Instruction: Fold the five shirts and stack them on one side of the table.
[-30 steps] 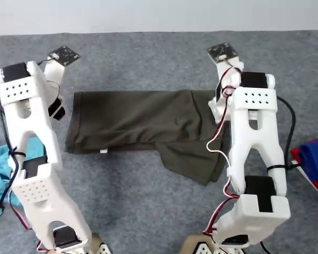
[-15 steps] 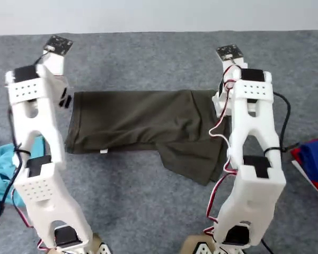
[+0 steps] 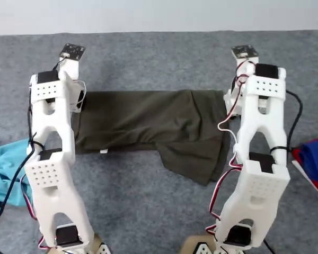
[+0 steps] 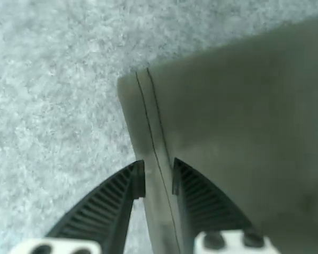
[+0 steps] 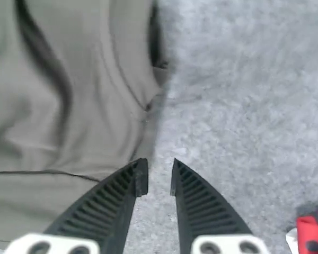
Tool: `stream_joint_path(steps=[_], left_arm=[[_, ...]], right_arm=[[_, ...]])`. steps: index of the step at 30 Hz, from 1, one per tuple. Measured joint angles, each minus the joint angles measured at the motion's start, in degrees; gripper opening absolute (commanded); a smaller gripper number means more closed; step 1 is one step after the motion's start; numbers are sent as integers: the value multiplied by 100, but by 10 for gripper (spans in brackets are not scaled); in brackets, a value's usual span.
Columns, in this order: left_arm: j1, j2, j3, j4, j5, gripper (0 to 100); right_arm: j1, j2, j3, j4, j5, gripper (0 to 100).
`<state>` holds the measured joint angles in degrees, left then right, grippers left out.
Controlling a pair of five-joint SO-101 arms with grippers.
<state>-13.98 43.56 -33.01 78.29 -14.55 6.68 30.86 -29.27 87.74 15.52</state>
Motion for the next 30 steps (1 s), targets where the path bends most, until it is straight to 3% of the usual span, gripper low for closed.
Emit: stream_joint_path(steps=[22, 26, 30], left_arm=[[-185, 914, -862, 0, 246, 91], [-176, 932, -976, 105, 185, 16], [18, 941, -976, 220, -141, 7]], right_arm=[[0, 0, -167, 316, 0, 84], [0, 0, -167, 316, 0, 84], [0, 0, -167, 316, 0, 84]])
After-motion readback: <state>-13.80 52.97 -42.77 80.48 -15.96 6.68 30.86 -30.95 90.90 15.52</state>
